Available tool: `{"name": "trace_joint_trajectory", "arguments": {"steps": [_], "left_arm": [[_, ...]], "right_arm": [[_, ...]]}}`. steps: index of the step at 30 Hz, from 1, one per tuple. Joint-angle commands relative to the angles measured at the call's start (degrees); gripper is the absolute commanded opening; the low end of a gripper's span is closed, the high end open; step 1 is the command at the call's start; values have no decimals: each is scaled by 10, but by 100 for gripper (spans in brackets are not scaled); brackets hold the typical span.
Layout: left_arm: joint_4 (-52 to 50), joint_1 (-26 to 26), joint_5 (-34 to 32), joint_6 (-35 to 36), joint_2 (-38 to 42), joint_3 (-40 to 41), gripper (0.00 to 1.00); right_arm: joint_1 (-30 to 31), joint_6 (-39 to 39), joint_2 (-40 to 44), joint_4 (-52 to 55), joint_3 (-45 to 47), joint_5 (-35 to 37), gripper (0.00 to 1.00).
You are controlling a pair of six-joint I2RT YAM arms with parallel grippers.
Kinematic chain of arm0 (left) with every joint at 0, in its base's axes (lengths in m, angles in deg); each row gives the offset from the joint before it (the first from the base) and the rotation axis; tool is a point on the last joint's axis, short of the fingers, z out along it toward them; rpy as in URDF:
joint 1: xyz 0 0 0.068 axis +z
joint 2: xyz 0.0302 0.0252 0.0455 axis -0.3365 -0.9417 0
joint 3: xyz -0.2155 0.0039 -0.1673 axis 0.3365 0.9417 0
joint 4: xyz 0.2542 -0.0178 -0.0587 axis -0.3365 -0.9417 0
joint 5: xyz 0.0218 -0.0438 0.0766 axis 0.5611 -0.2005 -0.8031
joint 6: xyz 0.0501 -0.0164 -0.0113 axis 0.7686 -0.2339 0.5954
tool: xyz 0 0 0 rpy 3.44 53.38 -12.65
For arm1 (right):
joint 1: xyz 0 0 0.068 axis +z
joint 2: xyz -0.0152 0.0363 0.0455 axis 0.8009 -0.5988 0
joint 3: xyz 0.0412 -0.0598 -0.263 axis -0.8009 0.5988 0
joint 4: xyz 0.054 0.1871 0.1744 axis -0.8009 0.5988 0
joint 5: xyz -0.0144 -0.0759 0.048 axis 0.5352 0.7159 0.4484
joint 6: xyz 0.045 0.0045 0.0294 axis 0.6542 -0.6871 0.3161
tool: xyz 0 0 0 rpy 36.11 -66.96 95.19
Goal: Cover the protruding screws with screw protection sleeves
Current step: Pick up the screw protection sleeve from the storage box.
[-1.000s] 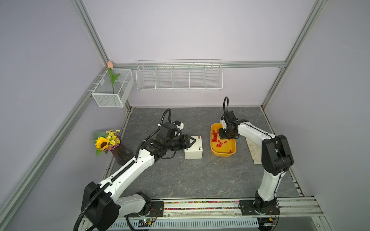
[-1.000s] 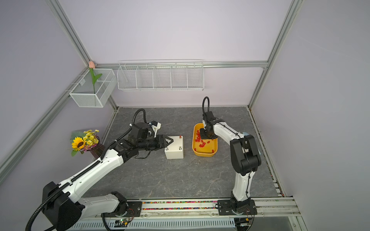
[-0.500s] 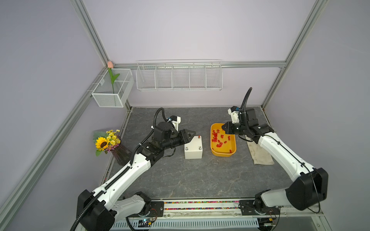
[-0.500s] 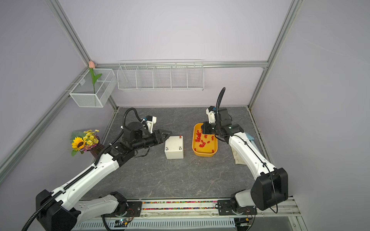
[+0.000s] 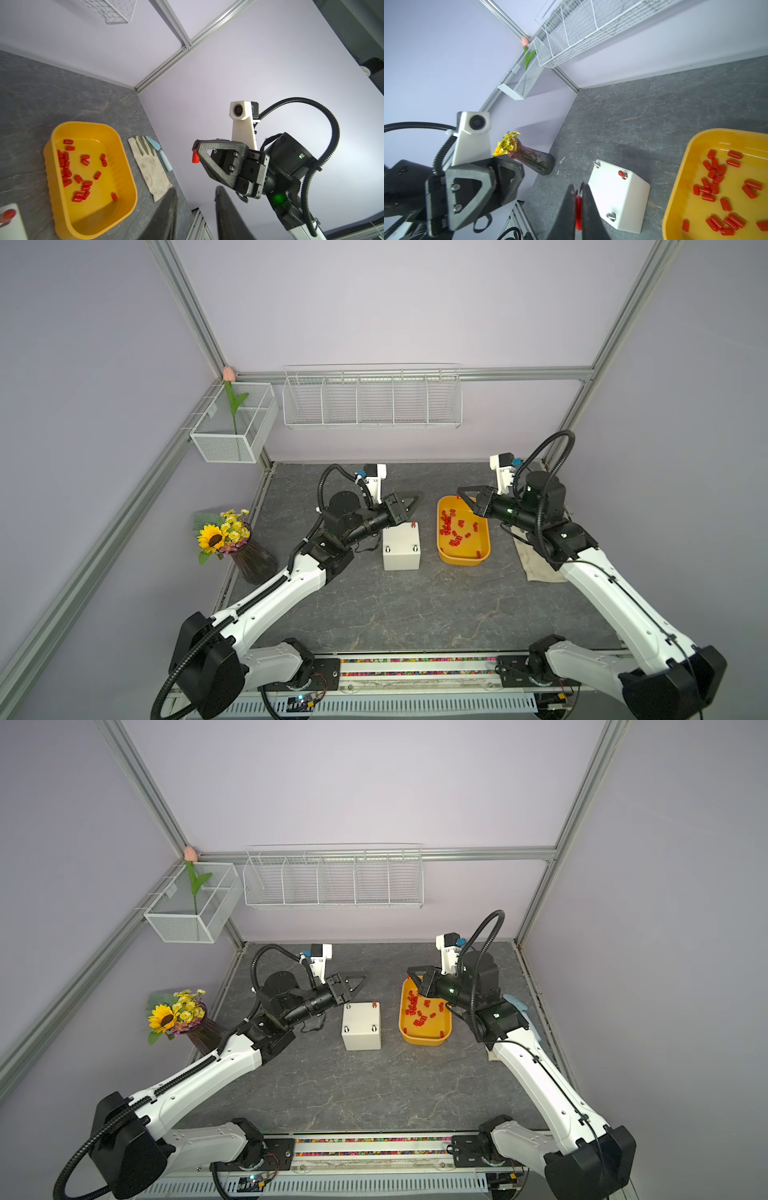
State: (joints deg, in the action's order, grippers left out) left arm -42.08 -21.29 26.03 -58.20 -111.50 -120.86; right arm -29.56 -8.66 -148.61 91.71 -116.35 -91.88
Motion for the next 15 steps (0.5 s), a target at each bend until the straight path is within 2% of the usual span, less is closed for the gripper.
{"name": "trace_joint_trajectory", "arguments": {"steps": [1,9,15], "left_arm": [[79,-13,11,-21,-22,-24,33],[165,-35,44,-40,-61,-40,39],[191,-43,56,-46,-74,-49,41]], "right_arm": [[16,69,24,-105,25,-4,10],[45,101,51,-161,43,11,9],[50,121,49,-191,56,5,10]]}}
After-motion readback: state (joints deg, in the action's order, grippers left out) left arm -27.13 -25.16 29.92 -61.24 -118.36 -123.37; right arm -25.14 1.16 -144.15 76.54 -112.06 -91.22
